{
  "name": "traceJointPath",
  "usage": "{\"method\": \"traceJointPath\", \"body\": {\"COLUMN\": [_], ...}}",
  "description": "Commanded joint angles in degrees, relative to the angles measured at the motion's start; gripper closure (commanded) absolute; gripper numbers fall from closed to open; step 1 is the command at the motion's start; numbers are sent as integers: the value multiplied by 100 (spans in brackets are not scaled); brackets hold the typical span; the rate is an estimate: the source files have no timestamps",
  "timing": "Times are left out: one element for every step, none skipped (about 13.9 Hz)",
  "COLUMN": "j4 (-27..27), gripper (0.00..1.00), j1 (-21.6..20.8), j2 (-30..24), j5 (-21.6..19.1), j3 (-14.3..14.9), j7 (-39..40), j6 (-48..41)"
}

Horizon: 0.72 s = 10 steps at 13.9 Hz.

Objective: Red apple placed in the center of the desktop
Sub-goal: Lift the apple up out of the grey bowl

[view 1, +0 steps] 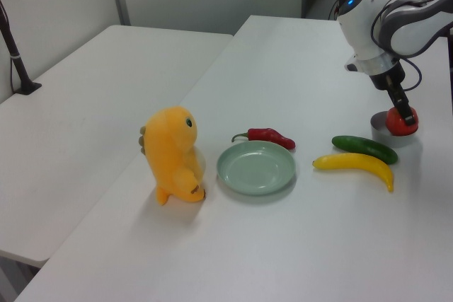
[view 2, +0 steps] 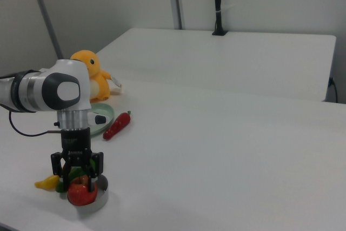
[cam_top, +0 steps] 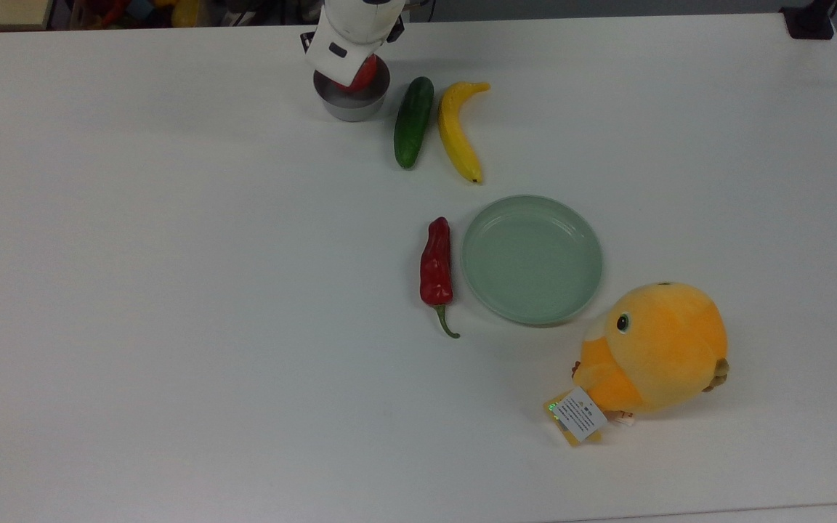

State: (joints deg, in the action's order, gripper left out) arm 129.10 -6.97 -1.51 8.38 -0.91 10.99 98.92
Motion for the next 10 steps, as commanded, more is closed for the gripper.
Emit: {"method": "traceJointPath", "body": {"j4": [-69, -156, -322, -454, -543, -648, -754, -868, -956, -983], "gripper": [58, 58, 58, 58, 58, 58, 58, 58, 58, 58], "j1": [-24, -24, 2, 29, 29, 47, 116, 143, 143, 143], "j2": [-271, -271, -306, -359, -368, -385, -403, -394, -351, -350], "j5": [120, 129, 120, 129, 129, 120, 129, 129, 129, 129], "j3": [-15, -15, -15, -15, -15, -15, -15, -15, -15, -15], "j7": [122, 114, 122, 122, 122, 114, 122, 122, 114, 114], "j6": [-215, -215, -215, -215, -215, -215, -198, -198, -206, -189]}}
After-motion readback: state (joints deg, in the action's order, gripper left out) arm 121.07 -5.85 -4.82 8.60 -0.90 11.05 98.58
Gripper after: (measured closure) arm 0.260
